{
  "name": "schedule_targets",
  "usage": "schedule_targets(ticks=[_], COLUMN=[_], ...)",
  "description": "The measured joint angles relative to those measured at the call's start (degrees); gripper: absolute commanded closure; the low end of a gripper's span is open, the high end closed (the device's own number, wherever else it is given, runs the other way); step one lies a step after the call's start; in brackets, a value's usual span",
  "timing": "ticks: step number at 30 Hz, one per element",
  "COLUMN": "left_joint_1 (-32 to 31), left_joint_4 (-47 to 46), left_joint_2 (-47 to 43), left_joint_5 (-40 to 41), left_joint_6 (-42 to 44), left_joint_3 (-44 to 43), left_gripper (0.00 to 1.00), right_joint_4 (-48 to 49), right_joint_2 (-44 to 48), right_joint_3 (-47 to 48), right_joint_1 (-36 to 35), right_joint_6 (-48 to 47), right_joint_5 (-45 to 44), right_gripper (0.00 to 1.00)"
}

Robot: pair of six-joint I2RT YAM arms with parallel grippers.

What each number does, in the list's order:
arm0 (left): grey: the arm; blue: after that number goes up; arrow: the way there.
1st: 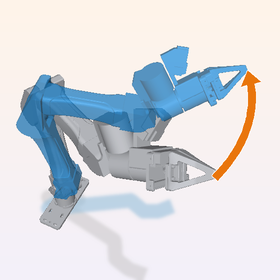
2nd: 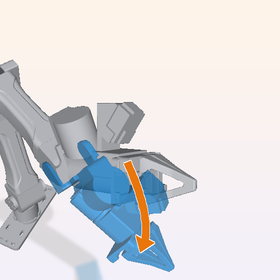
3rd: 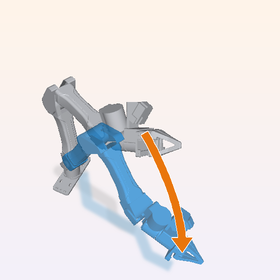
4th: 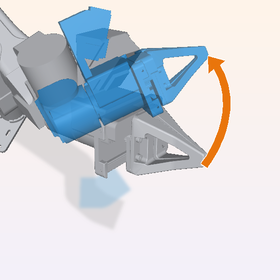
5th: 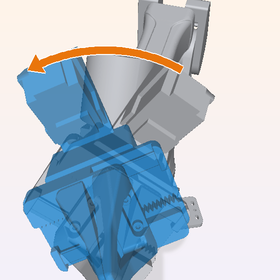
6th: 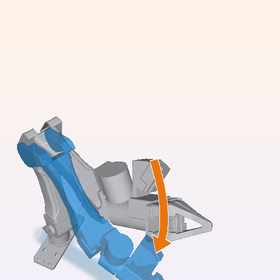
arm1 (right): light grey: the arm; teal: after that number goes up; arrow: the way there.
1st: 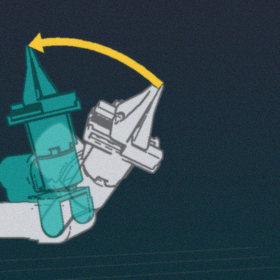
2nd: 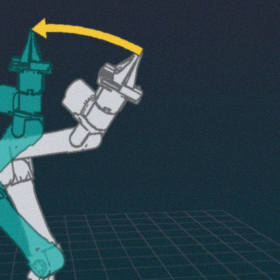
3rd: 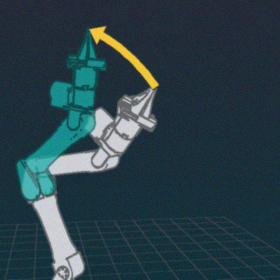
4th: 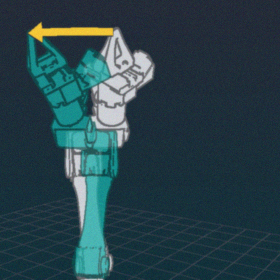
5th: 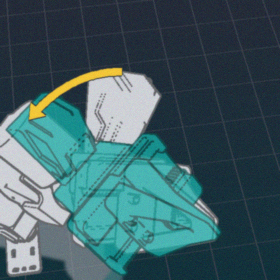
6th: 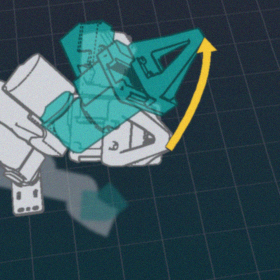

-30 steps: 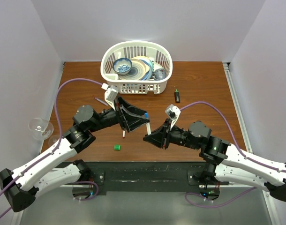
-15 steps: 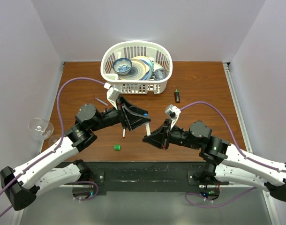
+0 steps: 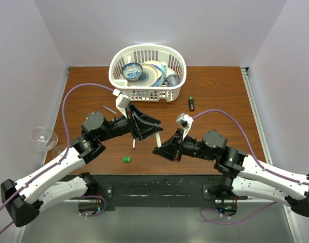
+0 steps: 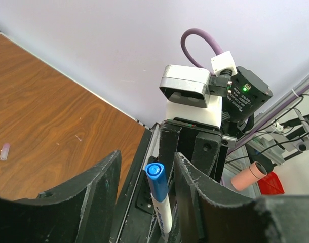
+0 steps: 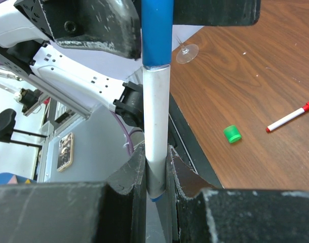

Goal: Insert the pens into the pen caps

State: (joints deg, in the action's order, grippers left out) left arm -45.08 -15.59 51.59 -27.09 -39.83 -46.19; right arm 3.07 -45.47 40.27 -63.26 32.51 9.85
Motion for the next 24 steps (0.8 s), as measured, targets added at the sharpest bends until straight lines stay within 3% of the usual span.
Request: schedule_targets(ticks=[2, 5, 6, 8, 19, 24], left_joint_1=[0.1, 0.1, 0.1, 0.1, 1.2, 1.4], left_joint_4=[0.0, 0.0, -0.1, -0.7, -14.4, -15.6], left_joint_2=[0.1, 0.1, 0.1, 0.1, 0.0, -0.3], left_joint_5=[-0.2, -0.4, -0.5, -1.3, -4.3, -4.2], left_joint_6=[0.0, -0.1, -0.2, -0.8, -9.6, -10.6], left_joint_3=[0.0, 0.0, 0.0, 0.0, 5.7, 6.6], left_gripper=[0.55, 0.75, 0.89, 1.00, 1.00, 1.00], right_joint_4=[0.0, 0.0, 0.0, 0.0, -5.3, -8.8], right_joint_2=[0.0, 0.0, 0.0, -0.1, -1.8, -2.2], right_joint_3=[0.0, 0.0, 0.0, 0.0, 4.8, 6.8], right_joint_1=[0.0, 0.0, 0.0, 0.0, -0.1, -0.4], right_joint_6=[0.0, 0.1, 0.1, 0.2, -2.0, -3.2], right_joint_5=[0.1, 0.2, 0.2, 0.1, -0.2, -1.1], right_gripper=[1.00, 1.00, 1.00, 1.00, 1.00, 1.00])
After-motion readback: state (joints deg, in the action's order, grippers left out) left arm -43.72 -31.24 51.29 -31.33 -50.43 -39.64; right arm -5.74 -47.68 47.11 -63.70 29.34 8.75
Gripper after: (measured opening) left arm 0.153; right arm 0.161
